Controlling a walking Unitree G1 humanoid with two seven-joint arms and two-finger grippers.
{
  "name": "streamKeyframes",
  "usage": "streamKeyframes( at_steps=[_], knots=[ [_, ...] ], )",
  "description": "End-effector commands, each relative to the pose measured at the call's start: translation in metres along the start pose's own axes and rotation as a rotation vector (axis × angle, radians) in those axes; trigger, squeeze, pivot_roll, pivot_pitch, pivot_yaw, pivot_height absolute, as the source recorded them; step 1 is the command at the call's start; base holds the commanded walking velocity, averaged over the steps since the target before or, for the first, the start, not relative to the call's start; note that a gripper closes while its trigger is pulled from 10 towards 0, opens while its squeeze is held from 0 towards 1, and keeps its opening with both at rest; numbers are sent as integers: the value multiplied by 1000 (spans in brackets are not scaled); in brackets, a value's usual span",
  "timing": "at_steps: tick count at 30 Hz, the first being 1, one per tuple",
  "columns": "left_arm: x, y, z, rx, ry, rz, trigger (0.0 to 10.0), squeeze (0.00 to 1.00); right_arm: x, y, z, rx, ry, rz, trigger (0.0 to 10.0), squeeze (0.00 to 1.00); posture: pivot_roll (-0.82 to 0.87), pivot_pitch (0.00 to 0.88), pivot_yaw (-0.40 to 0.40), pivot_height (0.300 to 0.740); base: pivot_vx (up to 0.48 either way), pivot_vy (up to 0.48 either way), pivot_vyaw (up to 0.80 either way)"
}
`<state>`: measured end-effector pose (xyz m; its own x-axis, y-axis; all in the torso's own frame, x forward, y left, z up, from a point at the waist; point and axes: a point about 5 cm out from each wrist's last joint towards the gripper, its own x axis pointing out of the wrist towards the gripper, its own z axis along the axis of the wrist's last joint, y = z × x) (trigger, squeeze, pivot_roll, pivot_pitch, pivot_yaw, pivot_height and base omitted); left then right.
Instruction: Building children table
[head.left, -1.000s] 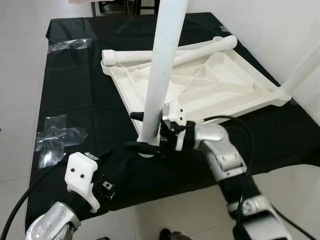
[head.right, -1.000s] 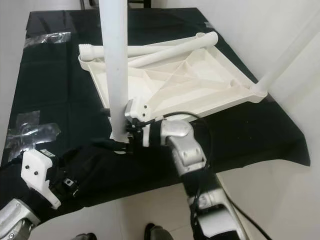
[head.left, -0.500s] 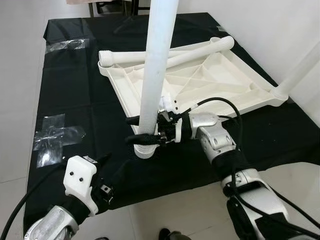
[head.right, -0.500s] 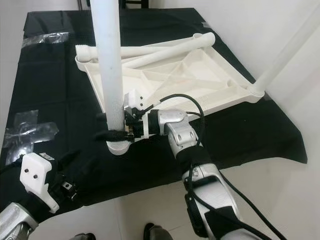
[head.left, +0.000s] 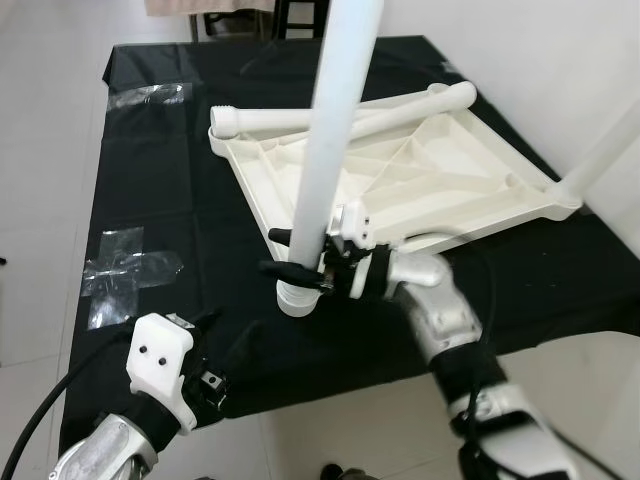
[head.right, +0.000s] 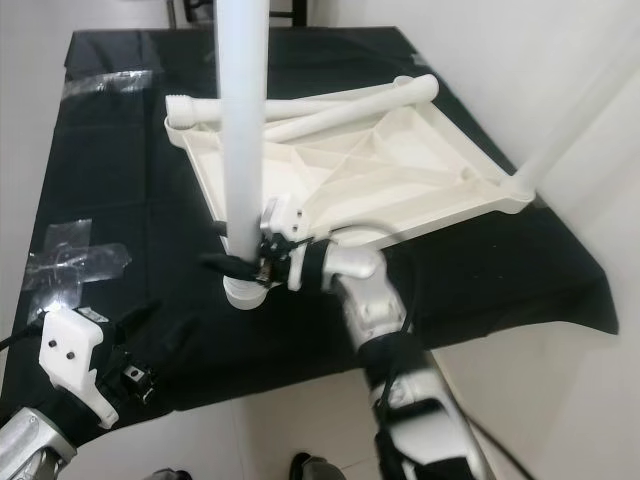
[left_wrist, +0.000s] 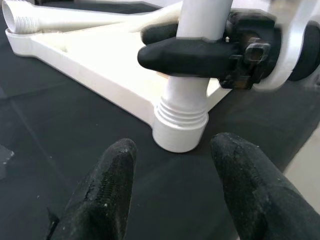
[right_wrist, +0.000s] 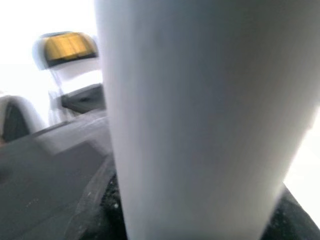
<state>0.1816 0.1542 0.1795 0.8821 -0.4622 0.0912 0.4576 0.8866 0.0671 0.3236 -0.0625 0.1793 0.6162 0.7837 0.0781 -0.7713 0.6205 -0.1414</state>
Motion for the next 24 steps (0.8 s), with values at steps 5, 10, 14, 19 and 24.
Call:
streamKeyframes(
  at_steps=[5, 10, 14, 19, 24],
  knots=[
    [-1, -1, -5, -11, 29, -27, 10000, 0, -21, 14, -41, 28, 240, -132, 0, 0, 134, 245, -113, 740, 0, 0, 0],
    [-1, 0, -5, -7, 23, -8, 10000, 0, -9, 11, -35, -6, 230, -110, 10000, 0, 145, 237, -119, 740, 0, 0, 0],
    [-1, 1, -4, -3, 19, -1, 10000, 0, -2, 12, -23, 64, 134, 2, 10000, 1000, 147, 229, -122, 740, 0, 0, 0],
    [1, 1, -4, -2, 14, -3, 10000, 0, 1, 17, 7, 122, -37, 204, 10000, 1000, 147, 218, -121, 740, 0, 0, 0],
    [2, 2, -3, 2, 5, 2, 10000, 0, -3, 8, 29, 46, -90, 442, 10000, 0, 165, 218, -130, 740, 0, 0, 0]
  ],
)
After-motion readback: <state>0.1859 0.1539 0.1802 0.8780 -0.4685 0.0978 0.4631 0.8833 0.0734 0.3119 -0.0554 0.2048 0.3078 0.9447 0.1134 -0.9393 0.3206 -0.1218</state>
